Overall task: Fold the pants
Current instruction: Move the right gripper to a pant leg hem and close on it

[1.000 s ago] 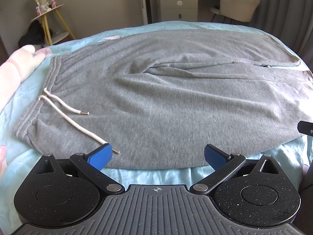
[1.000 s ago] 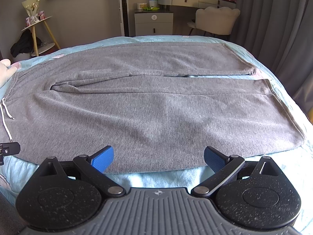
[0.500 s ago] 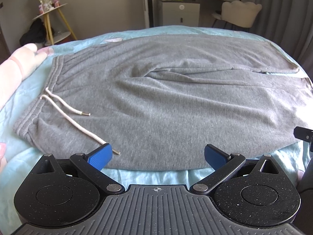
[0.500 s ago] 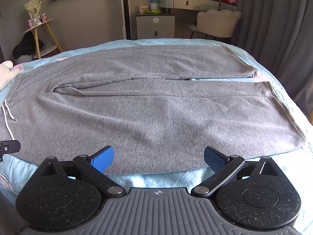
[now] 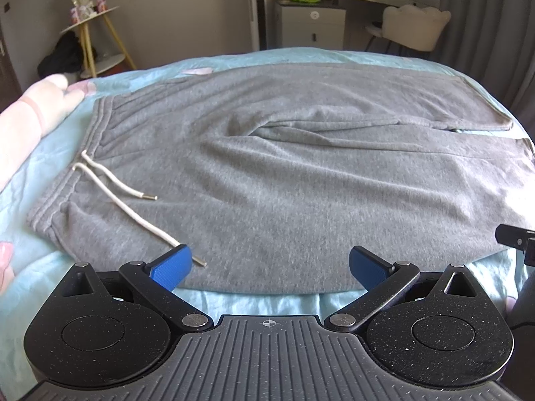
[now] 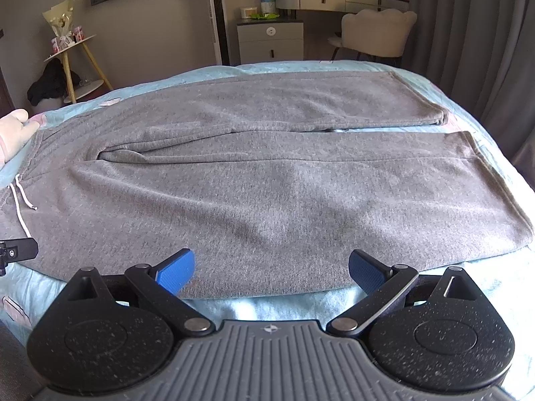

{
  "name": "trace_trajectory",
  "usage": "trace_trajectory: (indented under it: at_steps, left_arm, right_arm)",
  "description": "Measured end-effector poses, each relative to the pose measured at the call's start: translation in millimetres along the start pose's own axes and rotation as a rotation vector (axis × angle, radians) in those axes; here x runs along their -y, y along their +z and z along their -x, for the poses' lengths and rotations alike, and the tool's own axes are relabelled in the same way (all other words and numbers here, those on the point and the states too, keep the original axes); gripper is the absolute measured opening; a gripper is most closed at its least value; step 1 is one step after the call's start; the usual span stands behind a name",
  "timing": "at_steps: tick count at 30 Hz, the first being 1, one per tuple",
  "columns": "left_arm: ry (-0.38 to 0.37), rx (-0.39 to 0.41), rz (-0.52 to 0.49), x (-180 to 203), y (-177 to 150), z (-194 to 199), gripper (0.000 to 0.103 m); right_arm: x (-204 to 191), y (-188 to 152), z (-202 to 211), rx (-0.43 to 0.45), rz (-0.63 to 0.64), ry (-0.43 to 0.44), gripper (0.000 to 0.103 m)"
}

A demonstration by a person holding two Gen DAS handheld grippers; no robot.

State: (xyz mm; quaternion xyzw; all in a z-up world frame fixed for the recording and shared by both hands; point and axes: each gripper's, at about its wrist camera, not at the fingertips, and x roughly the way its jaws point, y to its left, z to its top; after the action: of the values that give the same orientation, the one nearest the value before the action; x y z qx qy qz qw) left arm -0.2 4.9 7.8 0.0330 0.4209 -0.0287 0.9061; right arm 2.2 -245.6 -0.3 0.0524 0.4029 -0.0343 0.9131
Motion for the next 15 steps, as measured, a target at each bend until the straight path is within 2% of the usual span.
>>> trace_trajectory:
  at_steps: [9, 12, 15]
  left_arm:
    - [0.022, -0.033, 0.006, 1, 5, -11, 0.103]
    - [0.048, -0.009, 0.021, 0, 12, -12, 0.103]
    - [0.042, 0.021, 0.098, -4, 33, -18, 0.103]
  right_arm:
    - [12, 6, -21, -0.075, -0.072, 0.037, 0.099]
    - [22, 18, -31, -0.074, -0.107, 0.086, 0.099]
    - [40, 40, -54, -0.069, -0.142, 0.022, 0.099]
